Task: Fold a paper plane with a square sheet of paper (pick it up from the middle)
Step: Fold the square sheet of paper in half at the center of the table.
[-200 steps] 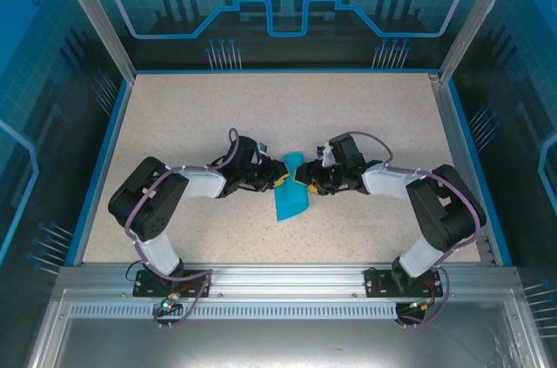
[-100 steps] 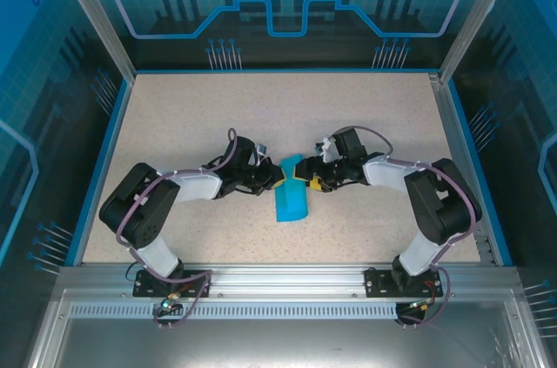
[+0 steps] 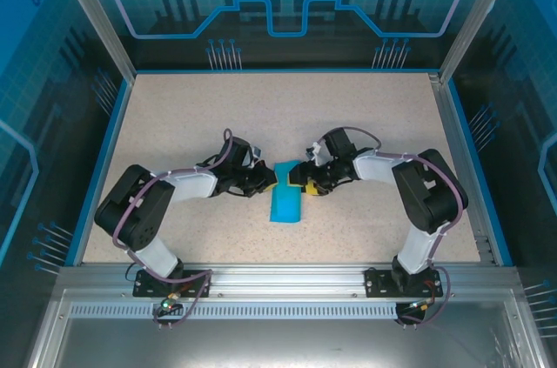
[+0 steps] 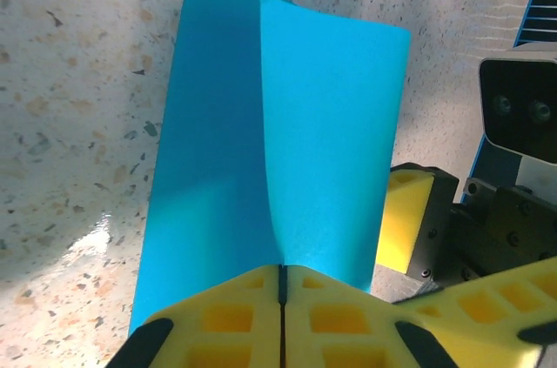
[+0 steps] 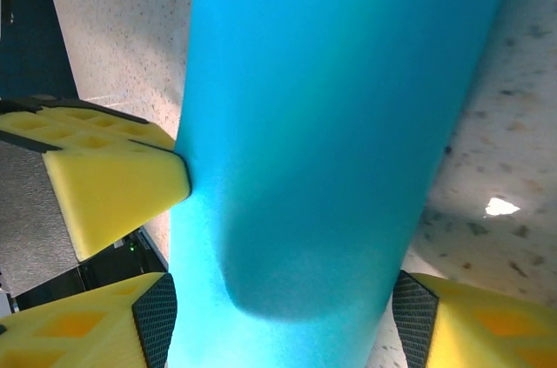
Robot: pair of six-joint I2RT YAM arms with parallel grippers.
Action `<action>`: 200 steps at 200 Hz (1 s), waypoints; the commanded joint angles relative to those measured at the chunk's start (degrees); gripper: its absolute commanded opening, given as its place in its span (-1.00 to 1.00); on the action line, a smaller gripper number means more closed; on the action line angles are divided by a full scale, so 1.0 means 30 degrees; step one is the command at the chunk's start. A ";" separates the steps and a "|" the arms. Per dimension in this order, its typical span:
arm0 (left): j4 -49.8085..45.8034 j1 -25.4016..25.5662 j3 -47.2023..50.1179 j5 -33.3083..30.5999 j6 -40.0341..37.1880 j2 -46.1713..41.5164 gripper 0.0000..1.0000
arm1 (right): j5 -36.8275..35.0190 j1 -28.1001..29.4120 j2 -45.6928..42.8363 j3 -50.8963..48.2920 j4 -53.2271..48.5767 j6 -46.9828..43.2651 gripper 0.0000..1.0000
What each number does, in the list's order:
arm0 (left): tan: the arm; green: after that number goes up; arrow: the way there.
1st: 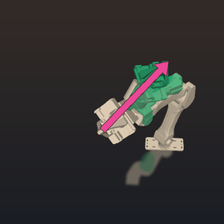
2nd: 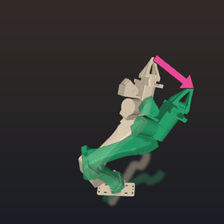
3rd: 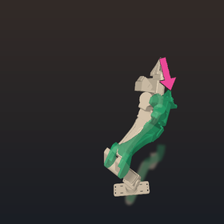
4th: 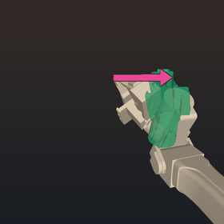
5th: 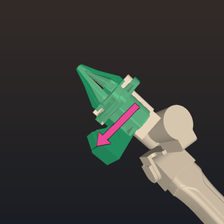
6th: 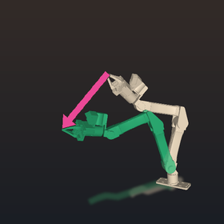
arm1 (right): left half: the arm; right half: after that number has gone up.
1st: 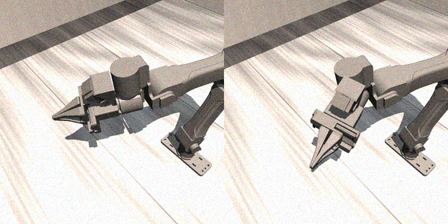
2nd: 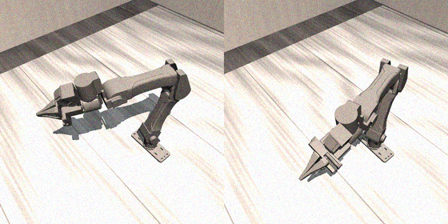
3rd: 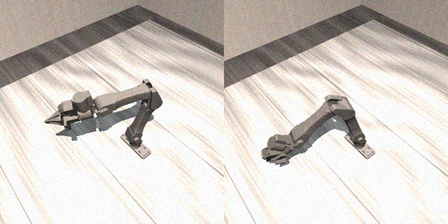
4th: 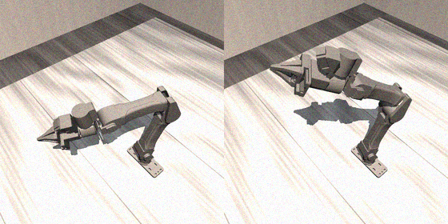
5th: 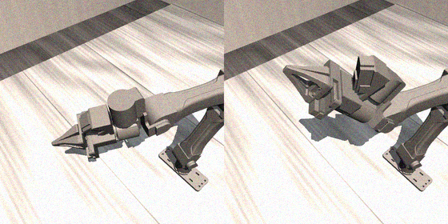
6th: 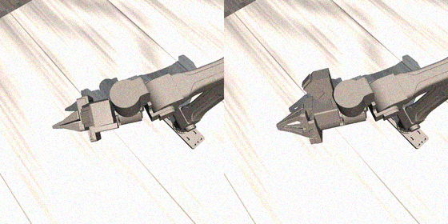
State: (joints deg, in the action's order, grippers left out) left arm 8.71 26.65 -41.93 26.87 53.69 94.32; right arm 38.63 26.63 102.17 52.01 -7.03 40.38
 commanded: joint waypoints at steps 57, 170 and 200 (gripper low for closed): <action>-0.2021 -0.0671 -0.0978 0.0453 -0.1965 -0.0473 -0.80 | -0.0737 0.1054 0.0457 -0.0423 0.1808 0.1715 0.41; -0.2602 -0.2234 -0.1561 0.2229 -0.3457 0.0361 -0.74 | -0.2884 0.2165 -0.0021 -0.1938 0.5569 0.4926 0.46; -0.2190 -0.2235 -0.1495 0.2499 -0.3268 0.0778 -0.73 | -0.2787 0.2379 0.0338 -0.1645 0.6159 0.5493 0.43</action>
State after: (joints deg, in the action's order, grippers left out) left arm 2.61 20.18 -45.32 31.73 44.91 95.44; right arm 30.39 31.59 101.32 46.68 7.92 55.18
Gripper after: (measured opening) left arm 0.134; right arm 0.720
